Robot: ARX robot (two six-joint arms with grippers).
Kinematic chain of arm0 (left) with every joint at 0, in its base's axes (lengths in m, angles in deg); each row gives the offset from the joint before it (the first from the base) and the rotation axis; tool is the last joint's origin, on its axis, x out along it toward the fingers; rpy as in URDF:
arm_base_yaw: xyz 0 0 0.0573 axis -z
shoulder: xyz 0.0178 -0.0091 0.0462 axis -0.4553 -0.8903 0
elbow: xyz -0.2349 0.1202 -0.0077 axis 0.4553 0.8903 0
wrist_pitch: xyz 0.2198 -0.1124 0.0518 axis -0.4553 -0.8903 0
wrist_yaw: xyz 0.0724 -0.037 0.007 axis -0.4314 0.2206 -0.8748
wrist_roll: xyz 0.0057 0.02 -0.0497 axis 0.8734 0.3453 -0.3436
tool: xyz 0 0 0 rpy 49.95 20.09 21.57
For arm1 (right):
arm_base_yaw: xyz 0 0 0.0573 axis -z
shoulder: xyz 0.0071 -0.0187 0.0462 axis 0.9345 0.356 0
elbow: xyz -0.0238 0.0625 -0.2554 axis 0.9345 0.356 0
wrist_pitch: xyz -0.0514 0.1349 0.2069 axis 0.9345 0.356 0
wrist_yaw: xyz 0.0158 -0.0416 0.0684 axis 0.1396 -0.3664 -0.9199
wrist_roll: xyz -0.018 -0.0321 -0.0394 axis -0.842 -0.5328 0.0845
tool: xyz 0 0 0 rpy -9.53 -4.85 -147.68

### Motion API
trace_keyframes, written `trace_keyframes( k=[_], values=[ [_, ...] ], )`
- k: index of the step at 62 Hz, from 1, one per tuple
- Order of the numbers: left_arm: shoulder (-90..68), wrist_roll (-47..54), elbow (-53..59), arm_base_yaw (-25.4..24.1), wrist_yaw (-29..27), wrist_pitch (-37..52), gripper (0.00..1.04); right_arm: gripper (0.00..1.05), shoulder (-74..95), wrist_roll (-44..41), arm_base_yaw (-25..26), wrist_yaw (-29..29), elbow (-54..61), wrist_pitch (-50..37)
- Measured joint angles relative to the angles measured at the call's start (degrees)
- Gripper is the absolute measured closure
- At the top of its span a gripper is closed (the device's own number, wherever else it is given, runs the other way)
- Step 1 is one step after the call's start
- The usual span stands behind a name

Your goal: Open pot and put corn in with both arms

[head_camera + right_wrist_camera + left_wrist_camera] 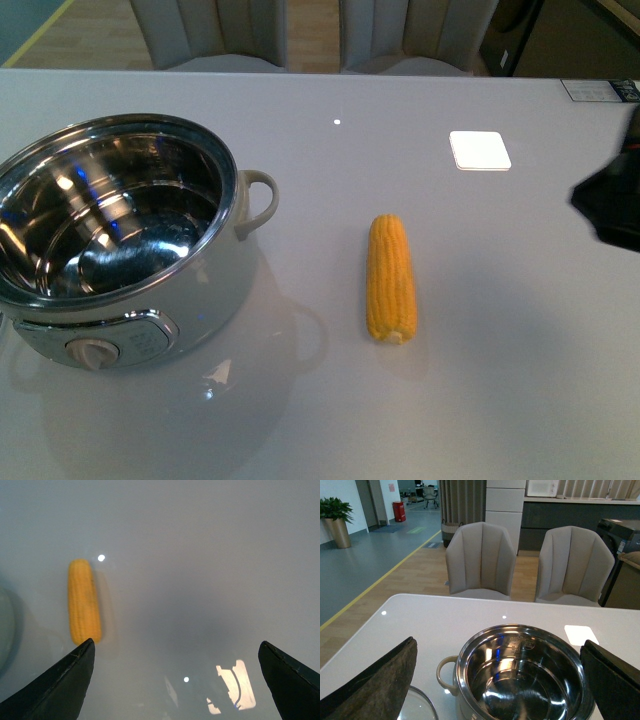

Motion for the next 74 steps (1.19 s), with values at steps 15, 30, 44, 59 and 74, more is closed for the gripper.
trace_keyframes(
  k=[15, 30, 44, 59, 74],
  values=[
    [0.0, 0.0, 0.0, 0.0, 0.0, 0.0, 0.07, 0.09, 26.18, -1.84, -2.56, -4.33, -10.58, -12.26],
    [0.0, 0.0, 0.0, 0.0, 0.0, 0.0, 0.07, 0.09, 41.62, -3.61, -6.78, -1.36, -20.31, -10.51],
    [0.0, 0.0, 0.0, 0.0, 0.0, 0.0, 0.07, 0.09, 48.33, -4.42, -8.13, 1.75, -26.18, -9.97],
    [0.0, 0.0, 0.0, 0.0, 0.0, 0.0, 0.07, 0.09, 52.28, -4.39, -9.01, 1.09, -27.8, -11.3],
    [0.0, 0.0, 0.0, 0.0, 0.0, 0.0, 0.07, 0.09, 54.38, -4.42, -8.94, 2.27, -29.46, -9.75]
  ],
)
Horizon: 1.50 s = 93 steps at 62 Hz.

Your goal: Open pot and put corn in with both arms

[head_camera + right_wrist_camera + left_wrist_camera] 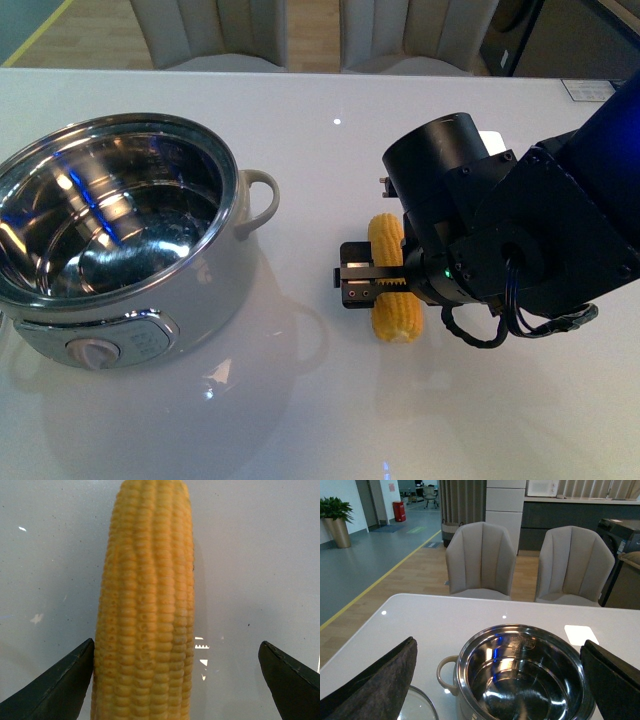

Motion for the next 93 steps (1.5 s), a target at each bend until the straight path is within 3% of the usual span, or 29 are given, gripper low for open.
trace_keyframes(
  k=[18, 35, 49, 67, 93],
  values=[
    [0.0, 0.0, 0.0, 0.0, 0.0, 0.0, 0.07, 0.09, 1.97, -0.46, -0.68, 0.76, -1.01, 1.49],
    [0.0, 0.0, 0.0, 0.0, 0.0, 0.0, 0.07, 0.54, 2.08, -0.66, -0.94, 0.48, -1.38, 1.42],
    [0.0, 0.0, 0.0, 0.0, 0.0, 0.0, 0.07, 0.73, 2.08, -1.18, -0.92, 0.5, -1.11, -0.94],
    [0.0, 0.0, 0.0, 0.0, 0.0, 0.0, 0.07, 0.8, -1.7, -1.7, -0.68, -2.36, 2.23, -4.92],
    [0.0, 0.0, 0.0, 0.0, 0.0, 0.0, 0.07, 0.82, -15.67, 3.15, -1.64, -7.41, 0.39, -0.22]
  ],
)
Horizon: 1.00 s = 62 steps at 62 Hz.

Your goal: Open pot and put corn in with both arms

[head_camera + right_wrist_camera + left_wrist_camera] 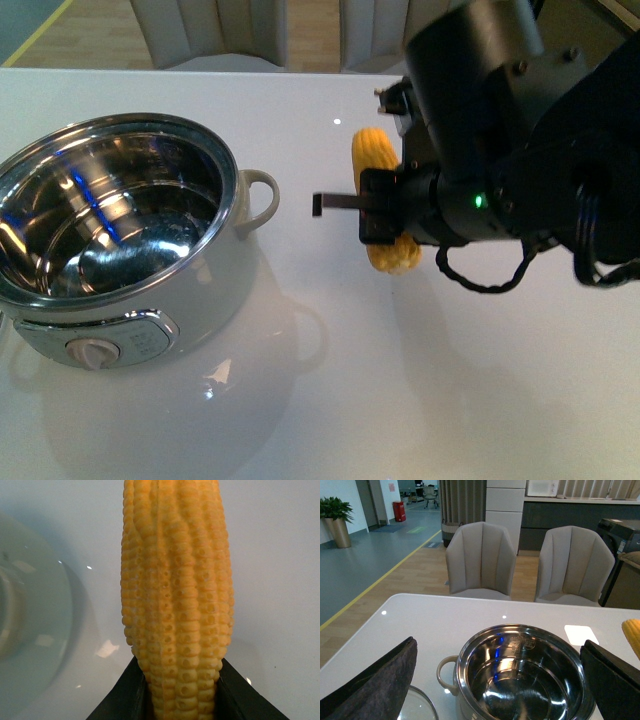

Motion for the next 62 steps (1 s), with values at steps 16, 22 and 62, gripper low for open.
trace_keyframes(
  k=[16, 22, 62],
  values=[
    [0.0, 0.0, 0.0, 0.0, 0.0, 0.0, 0.07, 0.82, -2.12, 4.0, -3.15, -2.23, -7.02, 4.48],
    [0.0, 0.0, 0.0, 0.0, 0.0, 0.0, 0.07, 0.82, -1.73, 6.03, -4.24, -2.73, -10.36, 6.08],
    [0.0, 0.0, 0.0, 0.0, 0.0, 0.0, 0.07, 0.82, 7.52, 14.93, -11.63, -5.4, -25.49, 11.74]
  ],
)
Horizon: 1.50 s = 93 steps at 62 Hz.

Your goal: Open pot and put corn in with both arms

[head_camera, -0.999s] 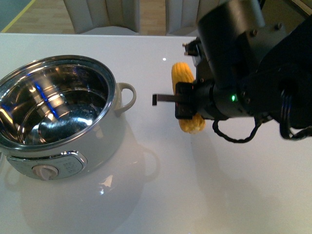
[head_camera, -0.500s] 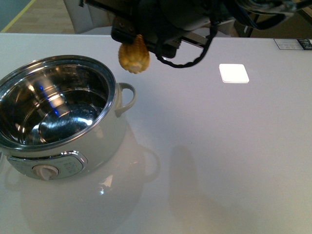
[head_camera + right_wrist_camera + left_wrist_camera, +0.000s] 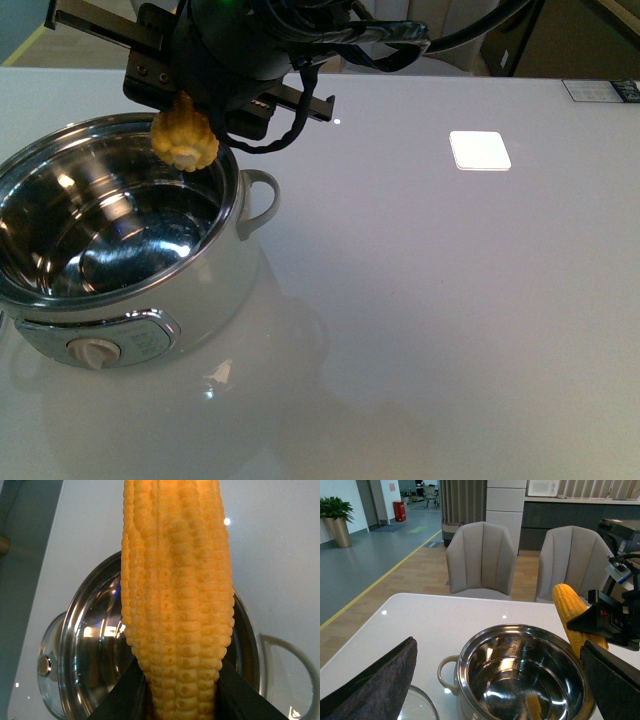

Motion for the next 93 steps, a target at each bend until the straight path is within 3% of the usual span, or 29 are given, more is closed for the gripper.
trace_keyframes(
  k=[27, 50, 77, 93],
  values=[
    [0.0, 0.0, 0.0, 0.0, 0.0, 0.0, 0.07, 0.82, 1.99, 2.67, -3.89, -4.28, -0.2, 1.07],
    [0.0, 0.0, 0.0, 0.0, 0.0, 0.0, 0.07, 0.81, 4.44, 4.5, -4.37, -5.6, -0.59, 3.52],
    [0.0, 0.0, 0.0, 0.0, 0.0, 0.0, 0.07, 0.08, 3.82, 6.34, -3.89, -5.46, -0.15, 2.1],
    [0.0, 0.0, 0.0, 0.0, 0.0, 0.0, 0.07, 0.09, -4.22, 7.15, 1.9, -3.41, 9.62, -2.32]
  ],
)
